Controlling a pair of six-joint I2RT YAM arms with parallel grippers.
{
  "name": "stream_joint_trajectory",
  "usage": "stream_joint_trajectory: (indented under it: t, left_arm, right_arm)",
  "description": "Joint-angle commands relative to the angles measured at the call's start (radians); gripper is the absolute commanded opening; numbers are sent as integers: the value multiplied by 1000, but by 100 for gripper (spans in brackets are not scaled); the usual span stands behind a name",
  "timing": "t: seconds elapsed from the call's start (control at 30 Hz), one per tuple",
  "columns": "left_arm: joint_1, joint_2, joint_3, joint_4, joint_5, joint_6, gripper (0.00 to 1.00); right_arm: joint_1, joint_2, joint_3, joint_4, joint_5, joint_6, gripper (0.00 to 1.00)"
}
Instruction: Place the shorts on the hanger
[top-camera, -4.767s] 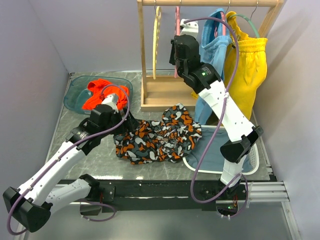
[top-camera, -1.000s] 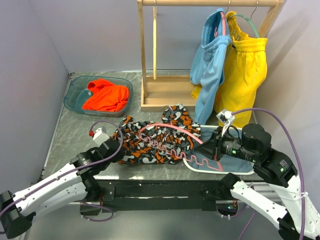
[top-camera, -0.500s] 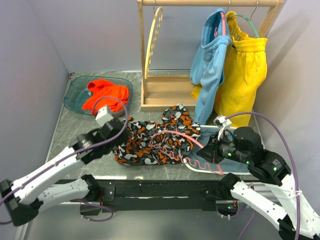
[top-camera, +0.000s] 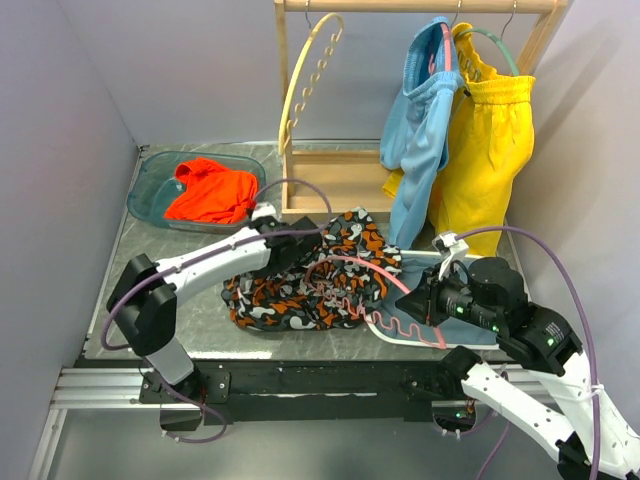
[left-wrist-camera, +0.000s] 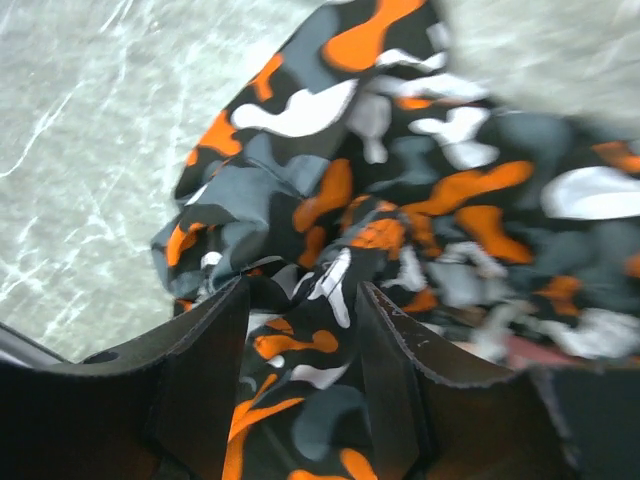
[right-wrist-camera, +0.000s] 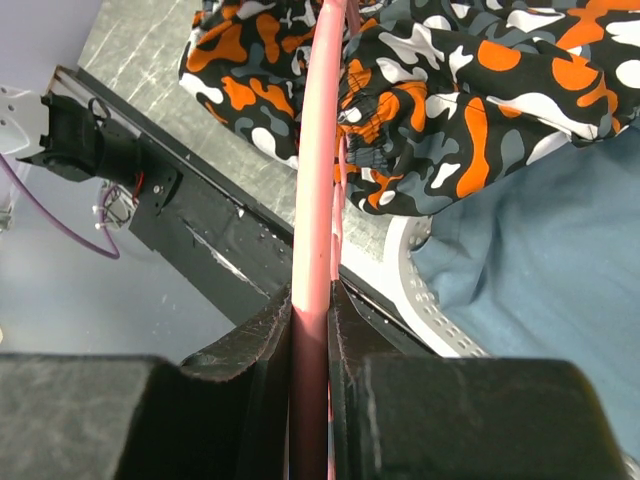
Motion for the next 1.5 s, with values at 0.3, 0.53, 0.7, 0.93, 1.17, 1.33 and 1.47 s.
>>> stream_joint_trajectory:
  t: [0.3,0.53,0.7,0.93,1.17,1.33,1.47]
  left_arm:
    - [16,-277,-354,282,60,31,1]
    - [16,-699,-511,597,115,327,1]
    - [18,-897,-563,717,153,455,1]
    - [18,-937,-508,786,179,616,1]
    - [19,-947,-460,858,398,763,1]
    - [19,-963,-414,860,560,847,1]
    - [18,-966,-402,823,577,858,1]
  right_arm:
    - [6,6,56,158,-41,5,0]
    - [6,29,81,248,-104,-13,0]
    - [11,52,79,302,-158,-27,0]
    - [11,43,53,365,-256,-73,0]
    - [11,13,39,411,-324,-95,0]
    - [12,3,25,396,-73,-142,0]
    - [11,-20,45,403,-11,-150,0]
